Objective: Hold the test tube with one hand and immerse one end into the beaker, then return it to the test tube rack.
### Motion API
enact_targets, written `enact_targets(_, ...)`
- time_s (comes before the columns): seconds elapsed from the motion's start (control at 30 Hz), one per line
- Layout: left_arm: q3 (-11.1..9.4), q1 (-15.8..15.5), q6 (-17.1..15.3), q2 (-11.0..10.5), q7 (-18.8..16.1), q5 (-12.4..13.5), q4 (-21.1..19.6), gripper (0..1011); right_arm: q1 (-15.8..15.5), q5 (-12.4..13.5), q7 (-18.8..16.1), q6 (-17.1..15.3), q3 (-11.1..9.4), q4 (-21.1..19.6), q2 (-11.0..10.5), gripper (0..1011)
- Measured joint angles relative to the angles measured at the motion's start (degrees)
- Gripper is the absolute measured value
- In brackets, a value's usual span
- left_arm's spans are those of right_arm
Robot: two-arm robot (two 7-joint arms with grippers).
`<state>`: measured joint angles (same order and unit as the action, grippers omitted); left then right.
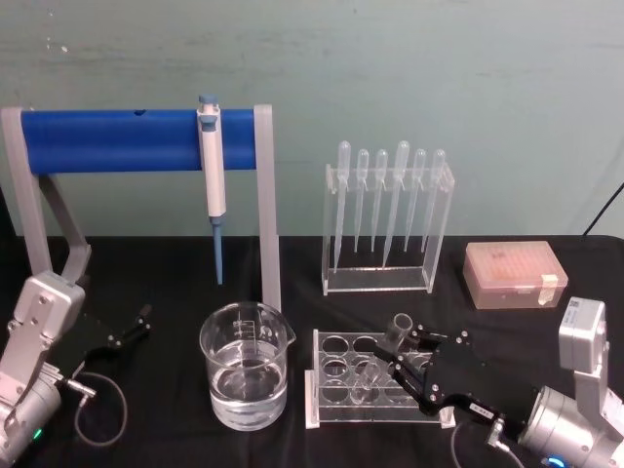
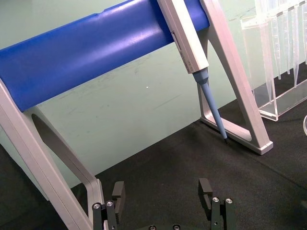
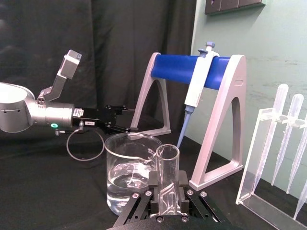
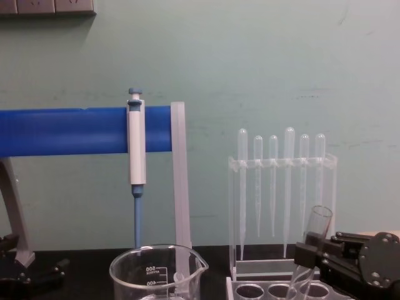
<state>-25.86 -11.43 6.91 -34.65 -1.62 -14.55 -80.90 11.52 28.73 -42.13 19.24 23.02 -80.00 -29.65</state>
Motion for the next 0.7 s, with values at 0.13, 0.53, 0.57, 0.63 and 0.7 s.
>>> enact_targets(0.13, 0.0, 0.0, 0.0, 0.0, 0.0, 0.0, 0.0, 1000, 0.0, 0.0, -0.01, 0.0, 0.0, 0.0, 0.0, 224)
enact_targets(0.53, 0.0, 0.0, 0.0, 0.0, 0.0, 0.0, 0.0, 1000, 0.45, 0.01, 0.42, -2.33, -0.66, -2.38, -1.05, 224)
enact_targets(0.57, 0.0, 0.0, 0.0, 0.0, 0.0, 0.0, 0.0, 1000, 0.51, 0.08, 0.45, -2.79, -0.69, -2.75, -1.23, 224)
enact_targets(0.63, 0.0, 0.0, 0.0, 0.0, 0.0, 0.0, 0.0, 1000, 0.68, 0.42, 0.43, -3.78, -0.71, -3.52, -1.59, 224)
enact_targets(0.7, 0.0, 0.0, 0.0, 0.0, 0.0, 0.0, 0.0, 1000, 1.02, 0.93, 0.32, -5.54, -0.69, -4.83, -2.23, 224)
